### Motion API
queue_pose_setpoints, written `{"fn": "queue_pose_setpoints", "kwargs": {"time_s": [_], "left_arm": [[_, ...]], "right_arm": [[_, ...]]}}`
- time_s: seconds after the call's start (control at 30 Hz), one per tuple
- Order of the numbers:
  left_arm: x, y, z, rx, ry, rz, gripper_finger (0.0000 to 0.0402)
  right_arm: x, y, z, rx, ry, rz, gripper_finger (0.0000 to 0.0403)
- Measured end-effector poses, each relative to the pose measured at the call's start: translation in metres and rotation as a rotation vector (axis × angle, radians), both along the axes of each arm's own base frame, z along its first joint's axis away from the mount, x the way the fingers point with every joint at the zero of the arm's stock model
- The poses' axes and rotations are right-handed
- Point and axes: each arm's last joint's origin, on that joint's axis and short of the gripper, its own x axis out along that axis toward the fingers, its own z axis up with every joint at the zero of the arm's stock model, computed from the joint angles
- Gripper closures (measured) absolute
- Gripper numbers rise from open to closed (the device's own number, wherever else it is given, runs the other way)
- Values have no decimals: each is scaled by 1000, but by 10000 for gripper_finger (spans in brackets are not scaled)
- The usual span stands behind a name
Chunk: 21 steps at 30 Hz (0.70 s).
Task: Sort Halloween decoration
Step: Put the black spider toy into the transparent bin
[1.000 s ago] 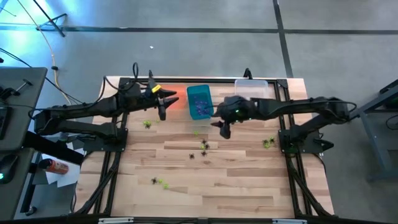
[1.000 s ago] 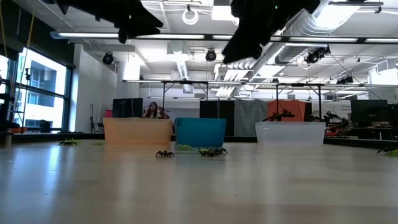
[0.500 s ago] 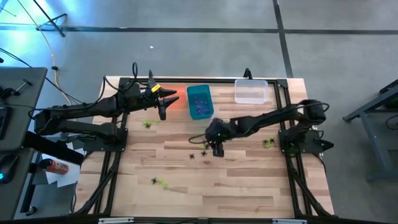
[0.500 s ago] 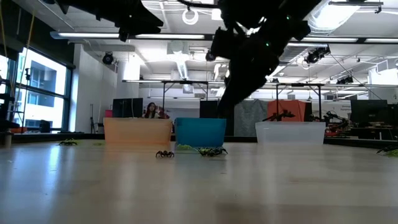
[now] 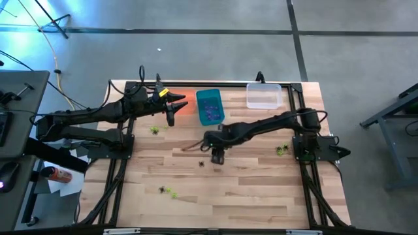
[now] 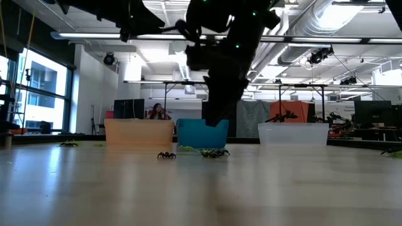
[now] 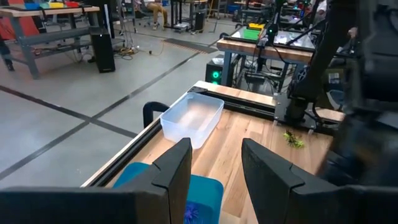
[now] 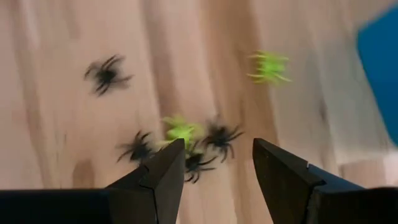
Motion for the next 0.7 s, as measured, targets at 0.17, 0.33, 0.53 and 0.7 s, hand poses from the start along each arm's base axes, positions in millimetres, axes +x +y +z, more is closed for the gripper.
{"fn": "queue_pose_setpoints", "kwargs": {"time_s": [0.17, 0.33, 0.53, 0.7], "left_arm": [[0, 0, -3, -8, 26, -1, 275], [-1, 0, -7, -22, 72, -1, 275], [-2, -1, -9, -33, 86, 1, 275], [-2, -1, -9, -36, 86, 1, 275]], "right_arm": [[-1, -19, -5, 103, -10, -188, 217], [-1, -33, -15, 171, 24, -312, 217], [5, -27, -34, 221, 54, -283, 217], [7, -21, -44, 207, 72, -325, 217]]}}
